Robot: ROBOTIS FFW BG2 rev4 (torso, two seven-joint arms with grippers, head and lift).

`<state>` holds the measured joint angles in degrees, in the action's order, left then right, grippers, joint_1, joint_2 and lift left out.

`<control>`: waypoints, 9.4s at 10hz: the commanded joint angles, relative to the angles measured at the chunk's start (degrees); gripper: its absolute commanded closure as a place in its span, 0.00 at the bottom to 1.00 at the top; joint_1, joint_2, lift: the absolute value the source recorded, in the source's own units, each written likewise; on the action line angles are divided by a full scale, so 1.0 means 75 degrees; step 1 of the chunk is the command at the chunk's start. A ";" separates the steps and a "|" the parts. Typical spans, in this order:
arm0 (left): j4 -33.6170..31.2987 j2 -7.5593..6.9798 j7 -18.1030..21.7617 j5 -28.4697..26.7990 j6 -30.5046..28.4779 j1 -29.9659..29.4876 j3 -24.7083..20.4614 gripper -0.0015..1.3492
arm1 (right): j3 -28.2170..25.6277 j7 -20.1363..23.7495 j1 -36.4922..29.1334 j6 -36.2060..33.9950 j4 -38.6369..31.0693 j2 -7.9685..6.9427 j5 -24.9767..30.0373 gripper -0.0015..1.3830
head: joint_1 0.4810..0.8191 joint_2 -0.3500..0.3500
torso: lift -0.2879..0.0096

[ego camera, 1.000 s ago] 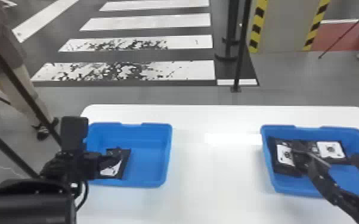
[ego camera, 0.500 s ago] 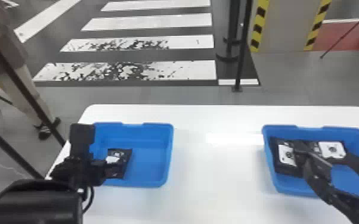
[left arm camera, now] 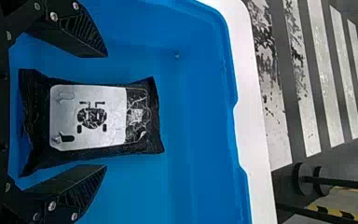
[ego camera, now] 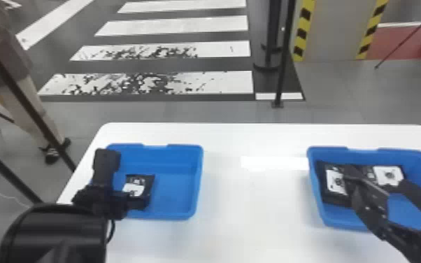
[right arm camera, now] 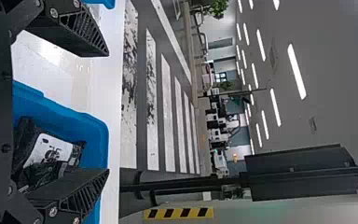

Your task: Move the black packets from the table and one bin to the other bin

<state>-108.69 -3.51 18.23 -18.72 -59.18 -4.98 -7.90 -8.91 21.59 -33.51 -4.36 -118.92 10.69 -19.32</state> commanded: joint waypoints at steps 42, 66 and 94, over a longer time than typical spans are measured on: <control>-0.0761 -0.0411 -0.1036 0.3990 0.8548 -0.1624 0.3399 0.90 | 0.0564 0.2476 0.4244 -0.5194 -0.1609 0.1024 -0.0502 0.10 | 0.55 0.34 | 0.60; -0.0011 -0.0458 -0.1165 0.4934 0.9710 -0.1380 0.3978 0.32 | 0.1676 0.2160 0.5631 -0.3881 -0.1140 0.1211 -0.0989 0.85 | 0.32 0.48 | 0.60; -0.2205 0.0487 -0.1985 0.1735 0.8623 -0.4436 -0.0486 0.19 | -0.1097 0.0191 -0.0294 -0.0337 -0.1384 -0.0148 0.0489 0.05 | 0.63 0.46 | 0.60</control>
<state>-124.25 -0.15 3.40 -5.65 5.58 -36.83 -10.30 -17.14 23.06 -34.61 -7.25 -128.79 9.89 -16.20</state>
